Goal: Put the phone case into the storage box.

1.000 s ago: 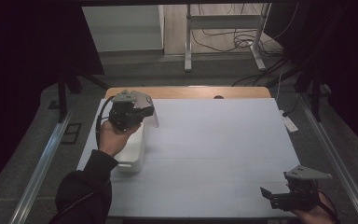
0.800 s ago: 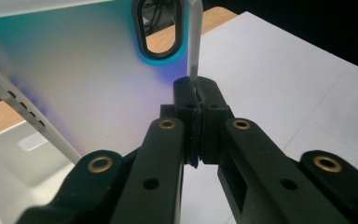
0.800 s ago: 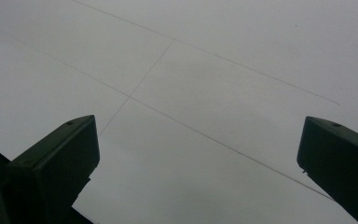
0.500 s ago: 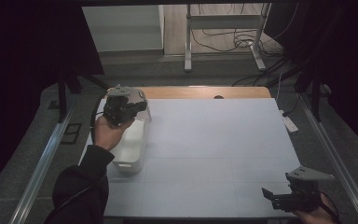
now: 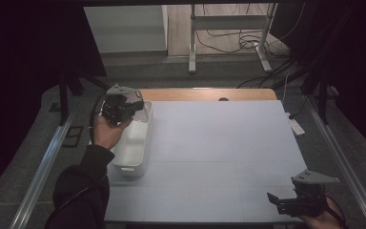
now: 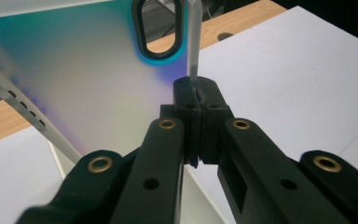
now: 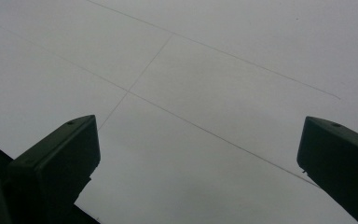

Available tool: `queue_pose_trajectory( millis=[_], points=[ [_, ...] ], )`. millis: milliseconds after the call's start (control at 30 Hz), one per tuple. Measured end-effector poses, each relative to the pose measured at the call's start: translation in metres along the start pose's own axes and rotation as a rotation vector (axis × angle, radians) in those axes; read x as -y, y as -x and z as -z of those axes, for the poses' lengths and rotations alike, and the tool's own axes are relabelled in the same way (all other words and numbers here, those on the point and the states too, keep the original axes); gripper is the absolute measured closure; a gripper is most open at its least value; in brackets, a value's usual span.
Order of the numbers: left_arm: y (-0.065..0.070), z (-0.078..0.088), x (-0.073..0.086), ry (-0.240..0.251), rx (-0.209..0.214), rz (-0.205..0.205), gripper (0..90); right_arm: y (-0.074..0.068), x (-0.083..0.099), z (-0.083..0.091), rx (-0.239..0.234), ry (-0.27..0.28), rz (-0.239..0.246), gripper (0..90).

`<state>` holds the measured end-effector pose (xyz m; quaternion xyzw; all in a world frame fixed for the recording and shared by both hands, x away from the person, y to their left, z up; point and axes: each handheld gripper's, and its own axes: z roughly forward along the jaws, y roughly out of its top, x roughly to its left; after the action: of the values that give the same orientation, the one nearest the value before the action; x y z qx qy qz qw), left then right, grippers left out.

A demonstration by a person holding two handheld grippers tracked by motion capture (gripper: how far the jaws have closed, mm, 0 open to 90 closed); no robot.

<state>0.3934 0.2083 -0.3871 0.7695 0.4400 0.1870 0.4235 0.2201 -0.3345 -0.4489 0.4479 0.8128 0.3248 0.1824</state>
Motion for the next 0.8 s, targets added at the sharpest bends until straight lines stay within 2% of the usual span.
queue_pose_trajectory(
  millis=[400, 800],
  points=[
    [-0.011, -0.014, -0.002, -0.006, -0.041, 0.036, 88.2, 0.0, 0.0, 0.0, -0.002, -0.002, 0.005, 0.0],
    [-0.019, -0.028, -0.004, -0.017, -0.055, 0.057, 88.2, 0.0, 0.0, 0.0, -0.005, -0.002, 0.007, 0.0]
  ],
)
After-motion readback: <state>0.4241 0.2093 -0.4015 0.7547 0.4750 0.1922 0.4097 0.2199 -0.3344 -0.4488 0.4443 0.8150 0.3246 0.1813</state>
